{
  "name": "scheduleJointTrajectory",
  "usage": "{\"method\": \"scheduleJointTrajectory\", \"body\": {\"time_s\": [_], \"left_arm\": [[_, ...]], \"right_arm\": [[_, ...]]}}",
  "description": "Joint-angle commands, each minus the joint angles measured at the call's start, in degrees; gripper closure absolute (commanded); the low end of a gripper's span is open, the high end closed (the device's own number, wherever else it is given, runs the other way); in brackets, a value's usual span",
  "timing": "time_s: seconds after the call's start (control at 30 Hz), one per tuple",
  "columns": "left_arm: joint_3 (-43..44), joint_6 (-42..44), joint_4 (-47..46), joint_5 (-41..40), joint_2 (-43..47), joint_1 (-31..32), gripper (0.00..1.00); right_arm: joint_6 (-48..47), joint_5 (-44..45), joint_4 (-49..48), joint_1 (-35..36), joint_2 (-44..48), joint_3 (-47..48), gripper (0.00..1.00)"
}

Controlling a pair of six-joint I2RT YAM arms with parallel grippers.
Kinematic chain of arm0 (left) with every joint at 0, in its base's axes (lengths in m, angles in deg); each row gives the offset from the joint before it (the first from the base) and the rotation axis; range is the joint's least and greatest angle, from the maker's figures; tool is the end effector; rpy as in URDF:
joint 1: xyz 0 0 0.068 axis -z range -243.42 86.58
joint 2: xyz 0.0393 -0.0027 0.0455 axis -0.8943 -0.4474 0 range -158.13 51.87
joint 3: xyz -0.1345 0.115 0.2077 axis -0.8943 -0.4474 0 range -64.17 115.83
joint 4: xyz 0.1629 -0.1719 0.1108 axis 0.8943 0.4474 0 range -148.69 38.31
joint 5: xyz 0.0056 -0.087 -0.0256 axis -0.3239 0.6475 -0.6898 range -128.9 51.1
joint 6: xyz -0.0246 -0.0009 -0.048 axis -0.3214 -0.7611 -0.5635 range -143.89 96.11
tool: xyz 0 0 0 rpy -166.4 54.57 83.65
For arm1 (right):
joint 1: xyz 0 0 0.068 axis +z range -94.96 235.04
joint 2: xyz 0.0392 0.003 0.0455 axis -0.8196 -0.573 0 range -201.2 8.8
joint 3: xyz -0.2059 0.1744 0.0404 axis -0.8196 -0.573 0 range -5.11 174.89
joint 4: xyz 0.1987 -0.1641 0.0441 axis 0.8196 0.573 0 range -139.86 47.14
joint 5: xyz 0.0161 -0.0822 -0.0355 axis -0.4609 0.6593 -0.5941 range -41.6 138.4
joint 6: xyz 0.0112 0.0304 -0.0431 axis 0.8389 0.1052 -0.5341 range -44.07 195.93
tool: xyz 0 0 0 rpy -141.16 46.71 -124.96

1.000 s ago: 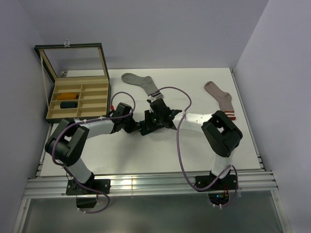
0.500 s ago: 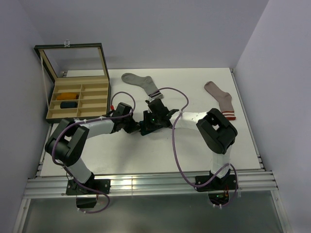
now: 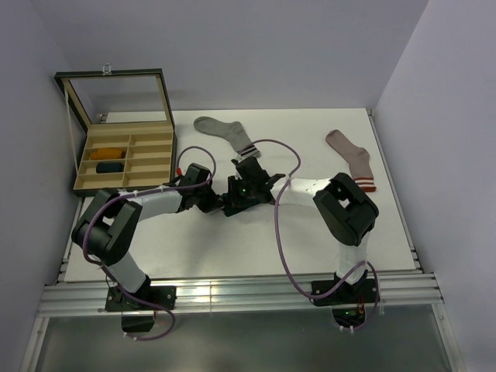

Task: Roll the socks
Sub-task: Roll the sock at the center of the board.

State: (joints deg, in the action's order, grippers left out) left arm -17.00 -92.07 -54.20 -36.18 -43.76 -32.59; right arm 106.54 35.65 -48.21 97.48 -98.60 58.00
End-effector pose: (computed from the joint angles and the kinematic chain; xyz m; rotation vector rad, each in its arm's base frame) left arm 0.2733 -0.1651 0.1452 -0.8334 2.5317 -0.7202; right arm 0.2840 0.2702 0.1591 -0.3736 2.4983 0.8343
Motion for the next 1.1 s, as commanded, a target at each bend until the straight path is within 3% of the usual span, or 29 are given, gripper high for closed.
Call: {"method": "scheduleJointTrajectory", "body": {"time_s": [0.0, 0.2, 0.33, 0.47, 1.07], "left_arm": [[2.0, 0.9, 1.4, -1.0, -1.0, 0.2, 0.97], [2.3, 0.9, 1.7, -0.7, -0.4, 0.2, 0.97], [2.5, 1.0, 2.4, -0.8, 0.7, 0.2, 0.97], [2.8, 1.0, 2.3, 0.3, 1.5, 0.2, 0.97], [3.6, -0.5, -2.9, 4.7, -2.2, 0.2, 0.96]], "right_arm": [[0.3, -0.2, -1.5, -0.4, 1.0, 2.6, 0.68], [0.4, 1.0, -1.5, -0.9, -1.8, 3.2, 0.71], [0.8, 0.8, -1.5, -1.9, -3.3, 1.7, 0.92], [0.3, 0.5, -1.5, -3.2, -4.0, 0.5, 1.0], [-2.7, -4.5, -1.0, -4.1, -8.1, 2.5, 0.97]]}}
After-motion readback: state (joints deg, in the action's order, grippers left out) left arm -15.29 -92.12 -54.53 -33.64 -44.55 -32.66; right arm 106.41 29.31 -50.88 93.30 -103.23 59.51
